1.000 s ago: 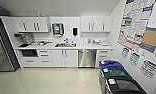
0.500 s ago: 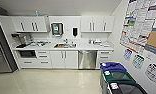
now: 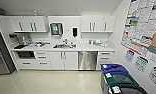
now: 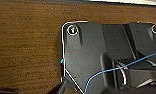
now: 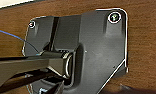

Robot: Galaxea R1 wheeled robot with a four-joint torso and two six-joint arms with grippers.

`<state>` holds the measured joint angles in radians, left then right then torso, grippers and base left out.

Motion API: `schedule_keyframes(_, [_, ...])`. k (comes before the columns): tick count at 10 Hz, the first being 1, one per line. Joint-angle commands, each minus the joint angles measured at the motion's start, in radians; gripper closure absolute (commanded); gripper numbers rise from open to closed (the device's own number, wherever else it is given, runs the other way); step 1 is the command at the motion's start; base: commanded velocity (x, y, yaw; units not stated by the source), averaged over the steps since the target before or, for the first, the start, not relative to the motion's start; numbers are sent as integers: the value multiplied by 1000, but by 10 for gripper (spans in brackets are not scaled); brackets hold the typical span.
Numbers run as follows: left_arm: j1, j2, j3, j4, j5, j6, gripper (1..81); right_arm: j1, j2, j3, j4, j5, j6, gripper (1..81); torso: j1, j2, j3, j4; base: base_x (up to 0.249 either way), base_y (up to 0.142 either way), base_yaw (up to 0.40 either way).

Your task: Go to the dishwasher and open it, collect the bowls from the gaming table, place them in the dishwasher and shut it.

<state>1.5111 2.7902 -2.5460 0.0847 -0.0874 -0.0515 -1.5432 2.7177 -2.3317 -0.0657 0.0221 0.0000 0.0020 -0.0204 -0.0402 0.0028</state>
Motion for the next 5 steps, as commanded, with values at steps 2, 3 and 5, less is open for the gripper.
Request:
schedule_keyframes(2, [-45, -21, 0, 4, 46, 2, 10, 44, -23, 16, 9, -56, 2, 10, 0, 0, 0, 0, 123, 0, 0])
schedule_keyframes(3, [-45, -20, 0, 4, 46, 2, 10, 44, -25, 14, 9, -56, 2, 10, 0, 0, 0, 0, 123, 0, 0])
schedule_keyframes(5, [-45, -20, 0, 4, 46, 2, 10, 45, -26, 16, 9, -56, 2, 10, 0, 0, 0, 0, 123, 0, 0])
